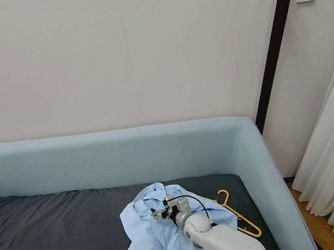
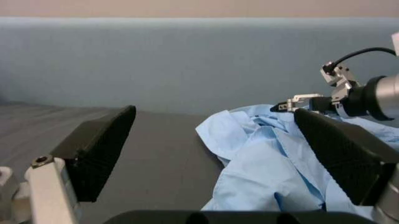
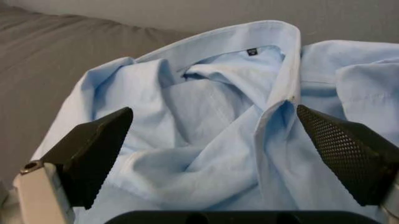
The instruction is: Pick up the clothes from the sofa and hang them on the clothes hanger.
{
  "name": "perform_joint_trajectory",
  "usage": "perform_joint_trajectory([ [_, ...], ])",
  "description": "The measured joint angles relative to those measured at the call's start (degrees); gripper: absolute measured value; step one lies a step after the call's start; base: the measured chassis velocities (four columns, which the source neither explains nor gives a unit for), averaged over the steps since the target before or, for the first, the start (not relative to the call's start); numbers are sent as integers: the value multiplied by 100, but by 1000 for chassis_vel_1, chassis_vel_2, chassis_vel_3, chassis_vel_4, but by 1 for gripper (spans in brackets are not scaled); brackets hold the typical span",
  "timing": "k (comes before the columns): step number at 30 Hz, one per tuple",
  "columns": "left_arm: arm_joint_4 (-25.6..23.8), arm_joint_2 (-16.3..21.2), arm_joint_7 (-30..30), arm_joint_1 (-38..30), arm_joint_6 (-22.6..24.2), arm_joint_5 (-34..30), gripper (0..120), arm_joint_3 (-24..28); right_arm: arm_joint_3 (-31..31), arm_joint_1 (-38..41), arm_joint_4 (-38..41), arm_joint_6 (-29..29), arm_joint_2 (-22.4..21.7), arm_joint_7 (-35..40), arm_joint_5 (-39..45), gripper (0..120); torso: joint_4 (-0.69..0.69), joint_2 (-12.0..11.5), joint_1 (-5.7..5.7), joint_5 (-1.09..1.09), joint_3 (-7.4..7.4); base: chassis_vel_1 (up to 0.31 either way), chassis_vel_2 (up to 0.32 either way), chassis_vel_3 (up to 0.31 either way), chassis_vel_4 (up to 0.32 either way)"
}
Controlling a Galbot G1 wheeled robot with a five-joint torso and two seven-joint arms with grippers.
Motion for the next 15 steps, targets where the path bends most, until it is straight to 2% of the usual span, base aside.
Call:
perform_joint_trajectory([
  [3, -42, -18, -6, 47, -6, 39, 100, -29, 246, 101, -600, 166, 249, -82, -180, 100, -1, 0, 0, -1, 0, 0, 0, 0, 0],
  [6, -75, -33, -11, 74, -8, 54, 100, -43, 354, 121, -822, 200, 337, -121, -221, 100, -2, 0, 0, -1, 0, 0, 0, 0, 0],
  [8, -89, -45, -15, 99, -20, 68, 100, -54, 423, 140, -1029, 247, 394, -163, -294, 95, 1, 0, 0, 2, 0, 0, 0, 0, 0],
  [10, -96, -59, -18, 111, -40, 82, 100, -58, 488, 161, -1177, 266, 415, -193, -324, 85, -1, 1, 0, 1, 0, 0, 0, 0, 0],
  [11, -96, -59, -18, 111, -40, 82, 100, -58, 488, 161, -1177, 266, 415, -193, -324, 85, -1, 1, 0, 1, 0, 0, 0, 0, 0],
  [15, -121, -82, -19, 122, -49, 105, 100, -61, 600, 228, -1407, 306, 409, -269, -376, 67, -1, 0, 0, 1, 0, 0, 0, 0, 0],
])
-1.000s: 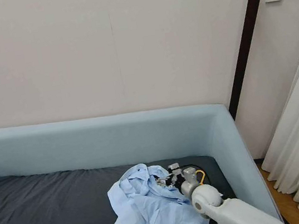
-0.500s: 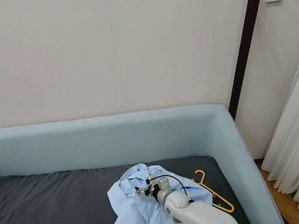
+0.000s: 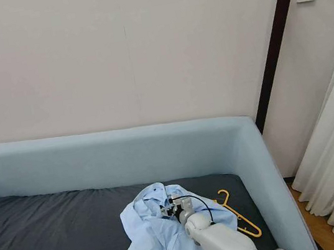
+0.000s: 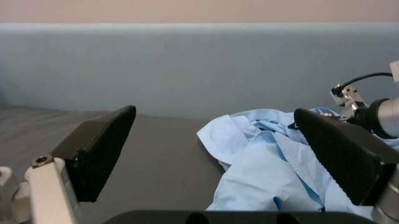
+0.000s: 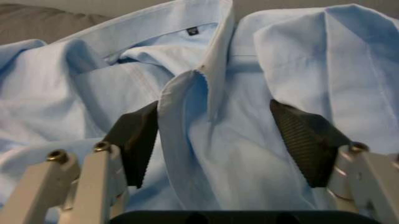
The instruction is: Pick up the clothes from the sofa and hang them on the clothes hanger.
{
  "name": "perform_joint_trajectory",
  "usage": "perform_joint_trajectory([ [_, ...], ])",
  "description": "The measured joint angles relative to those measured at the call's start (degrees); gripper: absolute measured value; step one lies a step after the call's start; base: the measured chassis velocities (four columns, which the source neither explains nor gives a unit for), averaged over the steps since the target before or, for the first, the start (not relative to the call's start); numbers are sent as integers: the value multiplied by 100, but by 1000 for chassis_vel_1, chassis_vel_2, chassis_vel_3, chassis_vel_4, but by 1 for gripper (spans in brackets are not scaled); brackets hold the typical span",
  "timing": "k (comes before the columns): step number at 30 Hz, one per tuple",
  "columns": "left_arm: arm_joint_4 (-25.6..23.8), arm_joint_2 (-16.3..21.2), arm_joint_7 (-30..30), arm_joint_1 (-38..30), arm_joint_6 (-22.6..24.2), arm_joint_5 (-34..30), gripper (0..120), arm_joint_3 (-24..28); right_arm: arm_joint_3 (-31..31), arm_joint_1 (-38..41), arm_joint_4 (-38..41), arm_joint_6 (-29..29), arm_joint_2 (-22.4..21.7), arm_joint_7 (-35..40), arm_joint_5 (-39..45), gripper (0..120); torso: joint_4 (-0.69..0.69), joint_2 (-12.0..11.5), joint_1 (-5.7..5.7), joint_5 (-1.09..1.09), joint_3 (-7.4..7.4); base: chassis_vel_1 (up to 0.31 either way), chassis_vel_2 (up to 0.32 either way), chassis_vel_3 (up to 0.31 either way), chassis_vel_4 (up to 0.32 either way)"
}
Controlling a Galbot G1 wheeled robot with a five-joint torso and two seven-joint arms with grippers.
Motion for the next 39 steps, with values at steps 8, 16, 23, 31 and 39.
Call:
perform_joint_trajectory([
  [8, 8, -42, -4, 11, -5, 61, 100, 15, 57, 78, -288, 39, -14, -167, -67, 42, 0, 0, -1, 0, 0, 0, 0, 0, 0],
  [16, 20, -74, -24, 24, -11, 102, 100, 14, 64, 174, -510, 123, -23, -315, -202, 10, 0, 0, 0, 0, 0, 0, 0, 0, 0],
  [23, 25, -72, -32, -4, -11, 96, 100, 10, 15, 121, -312, 129, -26, -267, -246, 0, 0, 0, 0, -1, 0, 0, 0, 0, 0],
  [31, 27, 68, -83, -128, 99, -117, 100, 9, -546, -394, 2092, -12, -443, 186, -241, 0, 3, 0, -1, -2, 0, 0, 0, 0, 0],
  [39, -259, 408, -81, -362, 410, -539, 100, 12, -723, -291, 3962, -143, -1468, 500, -367, 0, -1, 1, -1, 1, 0, 0, 0, 0, 0],
])
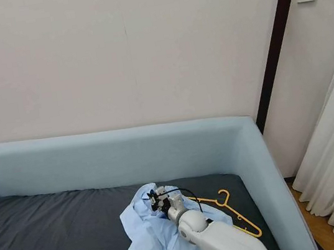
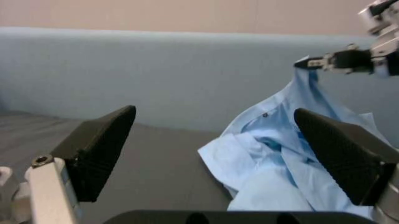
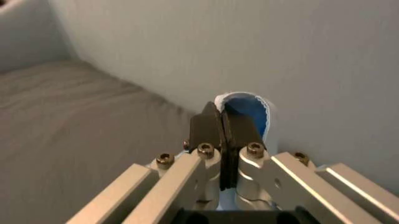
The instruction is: Pick up the clothes from the sofa and hang them on the clothes hanger.
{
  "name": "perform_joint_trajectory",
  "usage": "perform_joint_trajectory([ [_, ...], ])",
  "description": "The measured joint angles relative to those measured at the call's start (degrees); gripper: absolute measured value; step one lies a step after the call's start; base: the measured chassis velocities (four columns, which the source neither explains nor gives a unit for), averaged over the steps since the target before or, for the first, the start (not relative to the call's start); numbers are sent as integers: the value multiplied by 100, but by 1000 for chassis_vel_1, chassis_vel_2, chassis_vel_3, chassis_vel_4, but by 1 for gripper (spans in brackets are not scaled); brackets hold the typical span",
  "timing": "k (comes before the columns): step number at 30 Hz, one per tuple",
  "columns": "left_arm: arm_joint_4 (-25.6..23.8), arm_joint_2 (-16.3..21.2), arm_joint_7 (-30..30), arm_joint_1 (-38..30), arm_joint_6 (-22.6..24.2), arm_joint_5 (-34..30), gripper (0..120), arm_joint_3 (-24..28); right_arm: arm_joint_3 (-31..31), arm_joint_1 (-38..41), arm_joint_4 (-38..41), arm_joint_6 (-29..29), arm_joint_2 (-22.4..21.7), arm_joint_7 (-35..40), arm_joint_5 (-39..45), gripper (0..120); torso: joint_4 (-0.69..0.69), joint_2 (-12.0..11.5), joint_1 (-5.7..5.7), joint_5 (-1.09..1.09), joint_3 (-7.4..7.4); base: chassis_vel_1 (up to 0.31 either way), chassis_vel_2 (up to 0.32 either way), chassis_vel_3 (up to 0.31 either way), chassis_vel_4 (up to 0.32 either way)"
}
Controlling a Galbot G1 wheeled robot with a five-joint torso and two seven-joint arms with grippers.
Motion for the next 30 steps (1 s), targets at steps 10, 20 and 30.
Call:
perform_joint_trajectory([
  [10, -314, 1148, -83, -842, 899, -1434, 99, 115, -250, 428, 1750, -125, -1273, 309, -300, 0, 1, 0, 0, -2, 1, 0, 0, 0, 0],
  [20, 15, 1920, 36, -1606, 1309, -2099, 99, 240, -179, 852, 2434, 0, -1591, 19, 84, 0, 6, 0, 1, -3, 1, 0, 0, 0, 0],
  [30, 831, 2480, 848, -2538, 1344, -2664, 99, 547, -453, 1109, 2952, 57, -1809, -190, 162, 0, 0, 0, 1, -2, 1, 0, 0, 0, 0],
])
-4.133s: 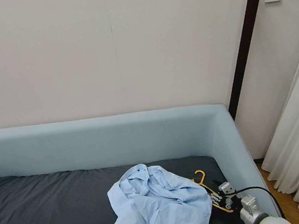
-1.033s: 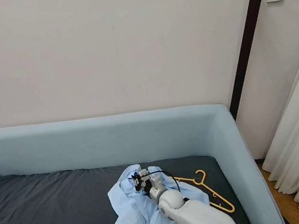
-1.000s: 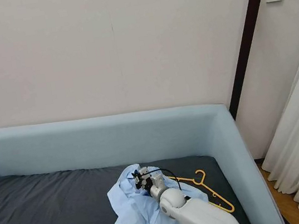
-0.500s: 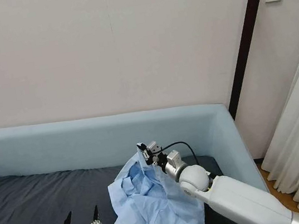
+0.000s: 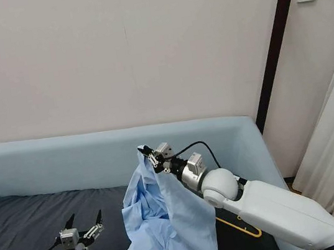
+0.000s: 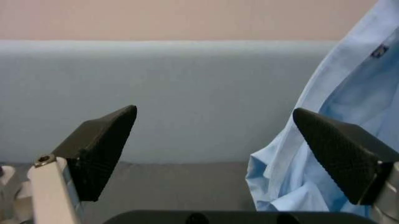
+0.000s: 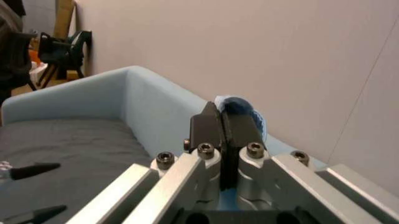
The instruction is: Pick up the clothes from the sofa and hang them on the clothes hanger.
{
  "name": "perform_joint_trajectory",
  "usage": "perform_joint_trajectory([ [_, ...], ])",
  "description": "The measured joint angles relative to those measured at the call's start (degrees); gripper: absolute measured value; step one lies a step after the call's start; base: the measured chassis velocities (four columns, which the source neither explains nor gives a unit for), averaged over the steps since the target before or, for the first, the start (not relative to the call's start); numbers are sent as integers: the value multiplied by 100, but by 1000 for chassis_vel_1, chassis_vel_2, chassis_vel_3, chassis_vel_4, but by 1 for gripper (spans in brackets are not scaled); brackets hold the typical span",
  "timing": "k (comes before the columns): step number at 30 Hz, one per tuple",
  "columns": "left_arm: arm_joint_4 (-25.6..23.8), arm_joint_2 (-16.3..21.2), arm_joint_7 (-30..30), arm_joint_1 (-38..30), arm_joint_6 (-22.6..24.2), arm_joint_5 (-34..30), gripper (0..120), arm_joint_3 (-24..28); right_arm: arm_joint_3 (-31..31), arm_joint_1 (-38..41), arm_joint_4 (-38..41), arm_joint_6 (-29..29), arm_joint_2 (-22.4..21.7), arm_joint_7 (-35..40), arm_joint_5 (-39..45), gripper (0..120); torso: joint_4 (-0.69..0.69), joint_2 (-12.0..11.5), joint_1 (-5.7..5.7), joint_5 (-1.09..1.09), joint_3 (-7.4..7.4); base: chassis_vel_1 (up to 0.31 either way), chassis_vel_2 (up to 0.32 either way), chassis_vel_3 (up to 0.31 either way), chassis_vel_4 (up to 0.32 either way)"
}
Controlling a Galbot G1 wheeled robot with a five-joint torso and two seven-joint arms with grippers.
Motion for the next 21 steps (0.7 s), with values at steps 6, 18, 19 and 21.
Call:
perform_joint_trajectory([
  [6, 712, 224, 489, -742, -211, -143, 99, 826, 49, 69, 172, -43, -64, 46, 134, 0, 1, 0, 1, 0, 0, 0, 0, 0, 0],
  [18, 1874, -104, 553, -2130, -317, 122, 96, 2156, 154, -74, 238, -91, -88, 90, 192, 0, 0, 0, 0, 1, 0, 0, 0, 0, 0],
  [19, 1927, -131, 553, -2165, -317, 139, 96, 2195, 154, -84, 238, -92, -86, 97, 192, 0, 0, 0, 0, 0, 0, 0, 0, 0, 0],
  [21, 1970, -154, 553, -2185, -317, 162, 95, 2221, 154, -88, 238, -94, -79, 101, 192, 0, 1, 0, 0, 1, 0, 0, 0, 0, 0],
])
